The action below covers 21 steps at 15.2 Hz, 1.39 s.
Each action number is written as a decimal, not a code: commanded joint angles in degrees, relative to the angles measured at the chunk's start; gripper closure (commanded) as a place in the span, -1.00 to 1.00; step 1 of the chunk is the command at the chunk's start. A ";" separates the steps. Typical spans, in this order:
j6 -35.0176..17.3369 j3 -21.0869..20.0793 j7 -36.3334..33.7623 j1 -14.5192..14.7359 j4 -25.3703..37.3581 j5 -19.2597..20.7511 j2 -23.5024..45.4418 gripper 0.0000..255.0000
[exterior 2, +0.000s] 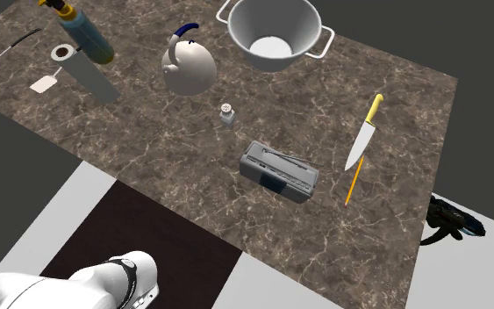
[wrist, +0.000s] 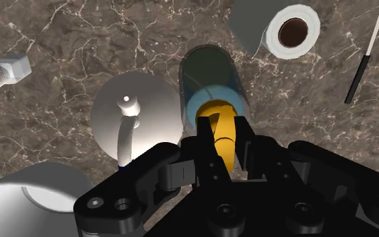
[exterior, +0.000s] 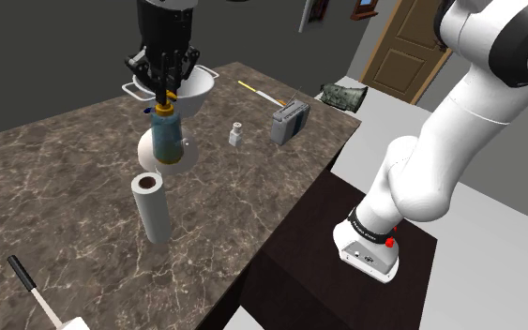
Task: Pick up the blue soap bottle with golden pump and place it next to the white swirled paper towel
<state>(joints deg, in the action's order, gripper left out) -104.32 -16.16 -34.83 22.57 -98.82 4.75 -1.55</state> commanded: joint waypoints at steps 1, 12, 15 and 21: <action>-1.75 0.02 -0.11 -0.01 -1.96 -0.04 -0.26 1.00; -10.15 0.03 -0.85 -0.04 -10.18 0.29 -0.04 1.00; -12.39 0.02 -1.12 -0.03 -12.12 0.49 0.29 1.00; -16.84 0.00 -1.77 -0.02 -15.65 1.05 1.29 1.00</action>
<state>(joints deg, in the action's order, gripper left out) -120.37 -16.17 -36.51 22.56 -113.99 5.65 -0.57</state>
